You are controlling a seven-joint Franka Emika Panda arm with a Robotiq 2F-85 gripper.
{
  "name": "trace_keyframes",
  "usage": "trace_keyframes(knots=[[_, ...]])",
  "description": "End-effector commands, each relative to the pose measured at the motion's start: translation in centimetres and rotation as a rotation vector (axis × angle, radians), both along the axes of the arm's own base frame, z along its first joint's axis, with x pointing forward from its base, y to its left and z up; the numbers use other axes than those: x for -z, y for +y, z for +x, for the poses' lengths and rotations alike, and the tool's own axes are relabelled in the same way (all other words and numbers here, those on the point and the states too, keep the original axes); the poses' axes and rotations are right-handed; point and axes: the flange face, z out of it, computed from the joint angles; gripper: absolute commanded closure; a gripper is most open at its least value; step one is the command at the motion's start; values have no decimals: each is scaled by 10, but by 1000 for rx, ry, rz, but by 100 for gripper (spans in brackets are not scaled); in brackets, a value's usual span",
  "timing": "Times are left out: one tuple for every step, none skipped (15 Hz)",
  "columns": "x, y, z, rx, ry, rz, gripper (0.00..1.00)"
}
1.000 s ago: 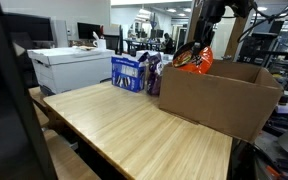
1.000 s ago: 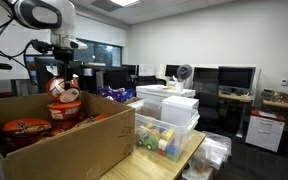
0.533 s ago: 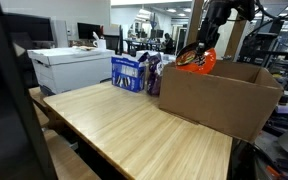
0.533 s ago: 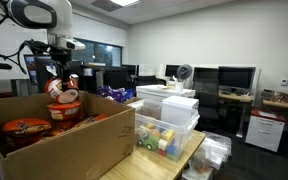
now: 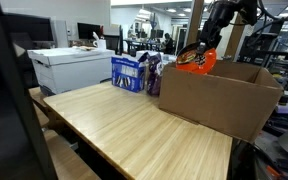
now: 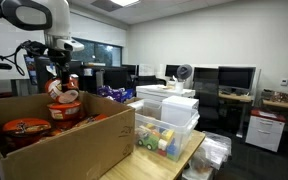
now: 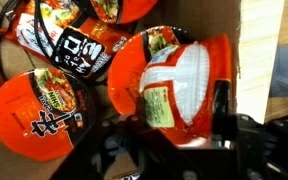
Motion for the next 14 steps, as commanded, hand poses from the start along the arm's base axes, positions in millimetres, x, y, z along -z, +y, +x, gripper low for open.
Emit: trace_keyframes(knots=[[3,-10,-13,6,-57,35,68],[2,-12,-15,9,-63,36,68],[1,-14,-18,15,-72,39,68],[-1,-15,-21,24,-81,41,68],[-2,-17,-23,33,-84,41,68],[-3,-19,-25,38,-89,45,68],[-4,-21,-28,48,-93,48,68],[-6,-23,-31,57,-101,53,68],[-6,-26,-34,66,-106,56,68],[-7,-27,-36,74,-108,57,68],[-8,-29,-38,84,-112,59,68],[-9,-31,-40,90,-117,60,68],[-10,-32,-43,100,-126,62,68],[-10,-34,-45,107,-129,62,68]])
